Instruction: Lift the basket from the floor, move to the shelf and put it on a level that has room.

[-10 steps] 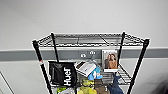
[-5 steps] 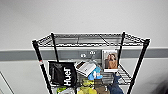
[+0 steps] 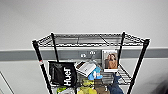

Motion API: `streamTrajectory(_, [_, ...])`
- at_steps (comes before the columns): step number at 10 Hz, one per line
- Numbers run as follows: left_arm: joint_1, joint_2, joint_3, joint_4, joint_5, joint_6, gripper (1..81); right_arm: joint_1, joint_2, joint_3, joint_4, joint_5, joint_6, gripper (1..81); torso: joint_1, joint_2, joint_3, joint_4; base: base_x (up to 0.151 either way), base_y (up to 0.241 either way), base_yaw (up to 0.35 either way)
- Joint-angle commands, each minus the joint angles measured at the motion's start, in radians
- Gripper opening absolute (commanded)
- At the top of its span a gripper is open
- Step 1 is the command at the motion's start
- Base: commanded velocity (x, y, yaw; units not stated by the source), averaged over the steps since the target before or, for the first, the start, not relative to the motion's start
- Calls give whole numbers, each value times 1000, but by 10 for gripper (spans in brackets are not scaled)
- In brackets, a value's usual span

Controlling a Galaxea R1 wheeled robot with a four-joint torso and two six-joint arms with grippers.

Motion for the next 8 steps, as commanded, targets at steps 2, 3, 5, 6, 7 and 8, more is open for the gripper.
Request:
streamTrajectory(2, [-167, -82, 168, -3, 22, 5, 10, 173, -66, 183, 16, 10, 11, 10, 0, 0, 0, 0, 0, 0, 0])
streamTrajectory(3, [-181, -107, 203, -3, 22, 5, 10, 187, -78, 212, 16, 10, 11, 10, 0, 0, 0, 0, 0, 0, 0])
streamTrajectory(5, [-203, -154, 257, -3, 13, 5, 10, 200, -109, 263, 16, 10, 11, 10, 0, 0, 0, 0, 0, 0, 0])
streamTrajectory(6, [-209, -168, 280, -3, 8, 3, 10, 204, -121, 278, 16, 13, 11, 10, 0, 0, 0, 0, 0, 0, 0])
streamTrajectory(7, [-215, -171, 303, -4, 8, 3, 10, 206, -132, 301, 16, 28, 9, 10, 0, 0, 0, 0, 0, 0, 0])
streamTrajectory(8, [-229, -174, 329, -3, 8, 1, 10, 207, -147, 327, 16, 54, 9, 10, 0, 0, 0, 0, 0, 0, 0])
